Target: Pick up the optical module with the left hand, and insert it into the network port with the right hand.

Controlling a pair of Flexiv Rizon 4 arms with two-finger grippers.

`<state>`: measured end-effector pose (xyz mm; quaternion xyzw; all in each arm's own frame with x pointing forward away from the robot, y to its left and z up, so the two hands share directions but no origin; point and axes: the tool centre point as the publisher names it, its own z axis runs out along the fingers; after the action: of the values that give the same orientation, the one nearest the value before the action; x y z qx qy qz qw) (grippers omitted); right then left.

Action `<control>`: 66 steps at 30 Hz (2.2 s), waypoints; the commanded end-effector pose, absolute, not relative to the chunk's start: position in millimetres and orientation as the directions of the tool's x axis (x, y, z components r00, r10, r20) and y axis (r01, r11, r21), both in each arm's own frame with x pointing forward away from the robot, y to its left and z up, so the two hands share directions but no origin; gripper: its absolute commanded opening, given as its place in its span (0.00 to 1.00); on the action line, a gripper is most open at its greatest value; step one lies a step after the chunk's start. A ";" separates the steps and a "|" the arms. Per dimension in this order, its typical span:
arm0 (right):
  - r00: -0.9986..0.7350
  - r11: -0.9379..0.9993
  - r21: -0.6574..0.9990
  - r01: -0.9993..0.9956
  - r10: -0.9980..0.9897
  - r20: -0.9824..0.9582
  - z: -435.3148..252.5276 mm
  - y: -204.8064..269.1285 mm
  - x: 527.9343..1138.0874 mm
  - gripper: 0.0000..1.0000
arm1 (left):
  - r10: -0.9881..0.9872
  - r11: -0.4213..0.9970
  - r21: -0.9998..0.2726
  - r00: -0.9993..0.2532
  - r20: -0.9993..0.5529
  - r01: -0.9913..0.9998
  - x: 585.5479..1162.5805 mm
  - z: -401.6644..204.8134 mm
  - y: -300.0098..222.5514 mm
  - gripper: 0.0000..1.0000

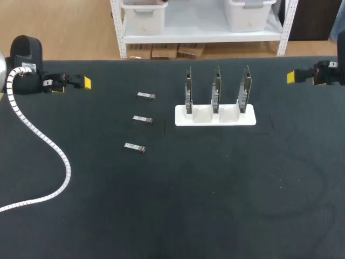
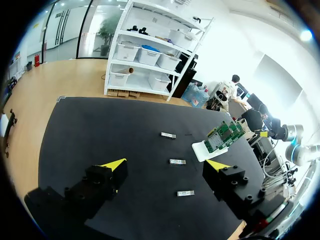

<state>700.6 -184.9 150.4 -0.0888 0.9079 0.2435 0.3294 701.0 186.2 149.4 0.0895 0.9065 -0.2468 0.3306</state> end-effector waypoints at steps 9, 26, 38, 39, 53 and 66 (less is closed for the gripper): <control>-0.767 0.868 0.381 -0.319 0.000 -0.642 150.9 -184.7 699.4 1.00 | 0.000 0.864 -0.385 -0.767 -0.642 0.323 700.7 150.1 185.5 1.00; -0.767 0.868 0.381 -0.319 0.000 -0.642 150.9 -184.7 699.4 1.00 | 0.039 0.880 -0.305 -0.694 -0.719 0.365 696.3 175.6 186.5 1.00; -0.767 0.868 0.381 -0.319 0.000 -0.642 150.9 -184.7 699.4 1.00 | 0.404 0.787 -0.077 -0.605 -0.686 0.613 666.5 178.0 170.9 1.00; -0.767 0.868 0.381 -0.319 0.000 -0.642 150.9 -184.7 699.4 1.00 | 0.426 0.774 -0.069 -0.600 -0.677 0.629 665.5 177.9 170.3 1.00; -0.767 0.868 0.381 -0.319 0.000 -0.642 150.9 -184.7 699.4 1.00 | 0.700 0.598 0.072 -0.476 -0.532 0.798 659.7 150.1 152.3 1.00; -0.767 0.868 0.381 -0.319 0.000 -0.642 150.9 -184.7 699.4 1.00 | 0.827 0.445 0.150 -0.341 -0.448 0.883 651.9 136.1 131.0 1.00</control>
<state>700.5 -185.0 150.4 -0.0888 0.9079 0.2436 0.3294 647.8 136.1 137.6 0.5165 0.8160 -0.0674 0.2508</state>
